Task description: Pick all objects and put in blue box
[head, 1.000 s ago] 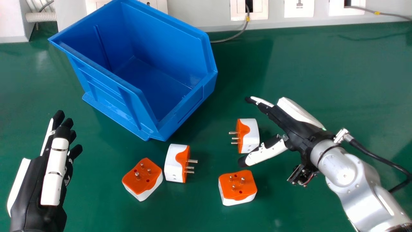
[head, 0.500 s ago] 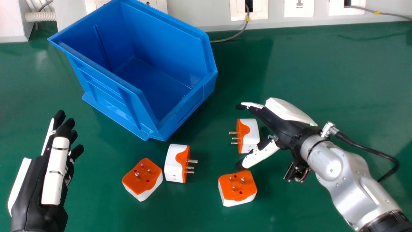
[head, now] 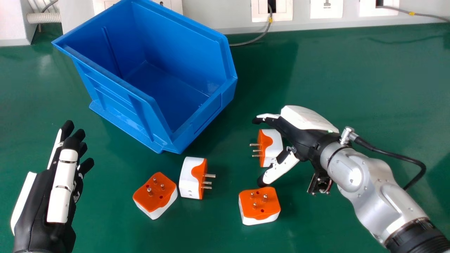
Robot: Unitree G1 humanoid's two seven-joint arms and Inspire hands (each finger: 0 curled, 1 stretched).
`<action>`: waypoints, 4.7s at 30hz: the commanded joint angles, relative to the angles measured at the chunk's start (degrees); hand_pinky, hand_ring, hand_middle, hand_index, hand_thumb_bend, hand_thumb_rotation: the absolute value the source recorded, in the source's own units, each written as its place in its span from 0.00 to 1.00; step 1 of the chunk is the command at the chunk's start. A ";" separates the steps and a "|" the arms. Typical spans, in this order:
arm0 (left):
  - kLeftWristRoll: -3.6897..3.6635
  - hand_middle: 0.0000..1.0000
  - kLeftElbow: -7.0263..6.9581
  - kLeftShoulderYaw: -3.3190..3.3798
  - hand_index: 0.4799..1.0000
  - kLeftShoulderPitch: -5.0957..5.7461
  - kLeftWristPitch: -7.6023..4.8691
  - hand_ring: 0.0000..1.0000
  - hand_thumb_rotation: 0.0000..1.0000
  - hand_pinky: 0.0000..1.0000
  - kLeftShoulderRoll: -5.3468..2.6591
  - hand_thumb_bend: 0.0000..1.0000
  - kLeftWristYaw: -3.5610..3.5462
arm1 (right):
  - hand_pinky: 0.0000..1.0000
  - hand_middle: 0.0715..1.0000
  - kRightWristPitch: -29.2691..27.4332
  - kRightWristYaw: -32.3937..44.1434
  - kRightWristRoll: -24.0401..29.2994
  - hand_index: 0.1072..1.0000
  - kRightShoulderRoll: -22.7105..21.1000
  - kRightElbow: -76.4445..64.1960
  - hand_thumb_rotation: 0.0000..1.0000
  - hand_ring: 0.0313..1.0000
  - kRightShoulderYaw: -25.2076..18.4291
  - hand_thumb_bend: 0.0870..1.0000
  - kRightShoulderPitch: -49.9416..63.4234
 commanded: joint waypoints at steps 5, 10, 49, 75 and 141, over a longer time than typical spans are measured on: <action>-0.37 0.99 -1.30 0.32 1.00 0.21 -0.33 0.99 1.00 0.95 0.42 0.42 -0.06 | 0.81 0.90 -0.44 -0.17 -0.89 0.84 0.02 1.29 0.21 0.91 0.33 0.69 -3.65; -0.62 0.99 -1.72 0.28 1.00 0.47 0.06 0.99 1.00 0.95 0.40 0.42 -0.15 | 0.81 0.89 0.21 0.27 -1.46 0.84 -0.16 1.91 0.21 0.91 0.78 0.69 -4.87; -1.37 0.99 -5.23 0.70 1.00 2.84 2.81 0.98 1.00 0.94 0.27 0.40 0.80 | 0.78 0.89 -1.74 -1.54 -8.71 0.81 0.13 8.57 0.16 0.89 8.25 0.62 -8.64; -1.68 0.98 -6.77 0.80 1.00 3.72 4.02 0.98 1.00 0.95 0.03 0.38 1.32 | 0.75 0.84 -2.56 -3.70 -10.62 0.75 1.19 12.15 0.11 0.84 9.79 0.59 -9.88; -3.22 0.98 -10.93 3.18 1.00 4.57 7.98 0.98 1.00 0.93 1.31 0.46 -0.12 | 0.38 0.46 -10.60 -31.54 -16.22 0.37 -1.20 19.14 0.00 0.43 11.73 0.46 -10.28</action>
